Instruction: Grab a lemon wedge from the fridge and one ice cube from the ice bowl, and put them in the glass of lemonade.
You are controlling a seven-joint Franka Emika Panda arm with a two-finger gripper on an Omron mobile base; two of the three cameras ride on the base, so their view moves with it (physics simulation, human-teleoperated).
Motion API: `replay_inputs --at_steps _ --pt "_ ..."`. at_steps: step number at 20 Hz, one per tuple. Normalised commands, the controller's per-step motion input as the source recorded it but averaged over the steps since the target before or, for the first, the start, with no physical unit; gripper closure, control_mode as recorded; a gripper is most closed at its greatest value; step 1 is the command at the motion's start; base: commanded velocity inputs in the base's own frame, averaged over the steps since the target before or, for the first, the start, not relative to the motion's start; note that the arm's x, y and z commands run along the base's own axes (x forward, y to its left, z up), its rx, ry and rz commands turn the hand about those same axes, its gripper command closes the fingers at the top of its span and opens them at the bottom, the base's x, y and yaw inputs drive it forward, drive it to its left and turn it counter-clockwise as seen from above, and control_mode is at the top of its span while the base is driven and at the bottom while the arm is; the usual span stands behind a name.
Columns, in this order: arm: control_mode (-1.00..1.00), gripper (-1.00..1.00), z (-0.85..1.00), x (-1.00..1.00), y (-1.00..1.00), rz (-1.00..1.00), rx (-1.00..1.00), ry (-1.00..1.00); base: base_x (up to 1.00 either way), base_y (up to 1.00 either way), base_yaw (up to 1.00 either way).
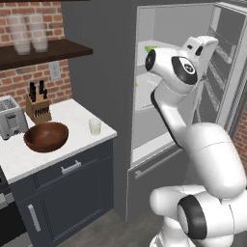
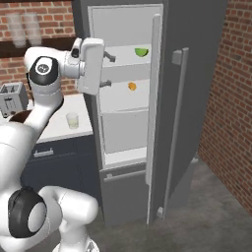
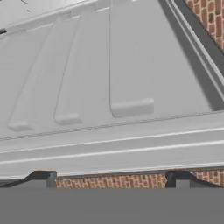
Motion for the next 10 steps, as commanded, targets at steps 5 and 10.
replay_inputs --at_steps 5,10 --pt "-1.0 -1.0 -0.27 0.58 -0.83 -0.02 -0.01 0.09 0.0 0.0 0.0" --pt "-1.0 -1.0 -0.24 0.51 -1.0 -0.08 0.0 0.13 0.0 0.0 0.0"
